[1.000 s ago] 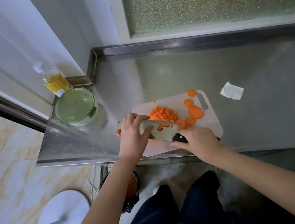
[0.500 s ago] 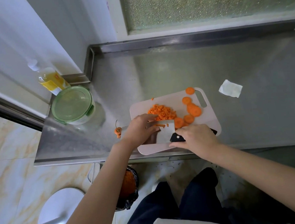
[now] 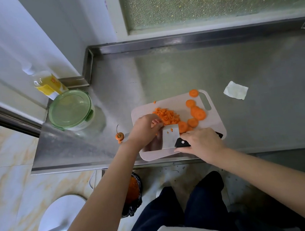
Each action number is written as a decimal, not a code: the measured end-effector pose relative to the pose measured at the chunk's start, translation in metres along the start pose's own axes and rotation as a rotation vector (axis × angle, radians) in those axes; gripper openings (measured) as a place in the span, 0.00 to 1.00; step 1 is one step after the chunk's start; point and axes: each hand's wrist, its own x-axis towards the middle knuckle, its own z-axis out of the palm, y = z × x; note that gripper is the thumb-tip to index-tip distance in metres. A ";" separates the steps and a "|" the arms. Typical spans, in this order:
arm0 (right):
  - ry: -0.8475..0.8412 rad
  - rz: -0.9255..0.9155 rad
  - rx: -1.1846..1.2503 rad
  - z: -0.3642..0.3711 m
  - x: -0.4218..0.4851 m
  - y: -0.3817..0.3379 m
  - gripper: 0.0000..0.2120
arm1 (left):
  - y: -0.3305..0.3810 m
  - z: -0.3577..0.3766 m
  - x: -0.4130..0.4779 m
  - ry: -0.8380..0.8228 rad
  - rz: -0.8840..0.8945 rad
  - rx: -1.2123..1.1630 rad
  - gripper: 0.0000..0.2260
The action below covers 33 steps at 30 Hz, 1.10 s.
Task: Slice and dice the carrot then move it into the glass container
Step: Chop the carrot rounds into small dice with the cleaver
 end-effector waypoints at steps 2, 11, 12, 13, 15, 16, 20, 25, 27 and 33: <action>0.010 0.007 -0.014 0.002 -0.001 0.003 0.22 | 0.001 0.001 0.001 0.163 -0.003 -0.040 0.05; -0.137 0.344 0.304 0.000 -0.009 0.003 0.21 | -0.006 -0.013 -0.035 0.866 0.045 -0.141 0.02; -0.172 0.395 0.368 -0.001 -0.010 0.001 0.22 | -0.011 -0.012 -0.040 0.897 0.014 -0.153 0.02; -0.186 0.436 0.423 -0.001 -0.010 0.000 0.22 | -0.016 -0.009 -0.045 0.903 -0.034 -0.170 0.02; -0.178 0.495 0.537 -0.002 -0.009 -0.004 0.23 | -0.025 -0.001 -0.051 0.853 -0.155 -0.207 0.03; -0.172 0.520 0.588 -0.002 -0.008 -0.005 0.24 | -0.029 0.005 -0.052 0.809 -0.204 -0.215 0.03; -0.166 0.589 0.704 0.001 -0.003 -0.007 0.26 | -0.038 0.026 -0.049 0.629 -0.301 -0.171 0.02; -0.142 0.626 0.774 0.003 -0.001 -0.013 0.23 | -0.040 0.043 -0.038 0.416 -0.360 -0.069 0.07; -0.143 0.626 0.784 0.001 -0.001 -0.014 0.23 | -0.041 0.046 -0.038 0.396 -0.329 0.008 0.09; -0.148 0.646 0.816 0.002 -0.003 -0.013 0.25 | -0.031 0.047 -0.039 0.245 -0.287 0.092 0.33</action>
